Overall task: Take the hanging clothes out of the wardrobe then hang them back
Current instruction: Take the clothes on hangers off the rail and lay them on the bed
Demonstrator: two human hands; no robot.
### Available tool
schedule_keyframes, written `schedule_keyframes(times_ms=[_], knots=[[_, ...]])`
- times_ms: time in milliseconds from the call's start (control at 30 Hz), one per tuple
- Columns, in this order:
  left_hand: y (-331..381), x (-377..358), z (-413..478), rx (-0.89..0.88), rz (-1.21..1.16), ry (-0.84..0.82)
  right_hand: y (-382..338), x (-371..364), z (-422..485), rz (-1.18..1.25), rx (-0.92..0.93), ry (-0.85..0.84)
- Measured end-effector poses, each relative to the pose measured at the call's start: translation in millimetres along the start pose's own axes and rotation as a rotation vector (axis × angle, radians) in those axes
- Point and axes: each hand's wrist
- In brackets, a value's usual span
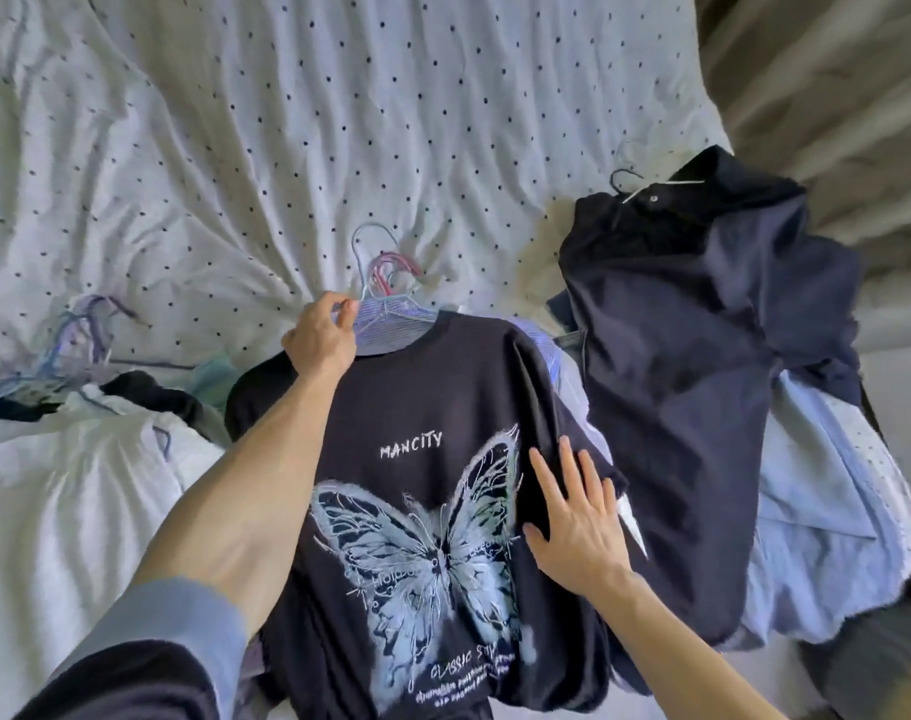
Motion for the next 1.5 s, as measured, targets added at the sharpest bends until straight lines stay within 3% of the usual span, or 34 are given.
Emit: schedule_keyframes(times_ms=[100, 367, 600, 700, 833, 1033, 1167, 1500], knots=[[-3, -34, 11, -0.046, -0.019, -0.056, 0, -21, 21, 0.002, -0.035, -0.059], [-12, -64, 0, -0.137, 0.060, 0.065, 1, -28, 30, -0.003, -0.041, -0.118], [-4, -34, -33, -0.163, 0.340, -0.169, 16, 15, 21, 0.098, -0.019, -0.169], [12, -9, -82, -0.220, 0.485, -0.307, 28, 43, -3, 0.142, -0.032, -0.118], [49, 19, -165, -0.315, 0.475, -0.449, 53, 84, -60, 0.271, -0.093, 0.013], [146, 40, -301, -0.741, 0.425, -0.507, 117, 149, -191, 0.364, -0.214, 0.352], [222, 47, -407, -1.053, 0.425, -0.461, 177, 165, -305, 0.402, -0.328, 0.596], [360, 27, -752, -1.879, 0.348, -0.426, 287, 95, -633, 0.412, -0.903, 1.124]])
Point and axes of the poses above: each hand's wrist, its own z-axis towards the middle knuckle, its own x-axis out of the back of the hand, y = z × x, and after that the axes turned 7 degrees about y, right-handed
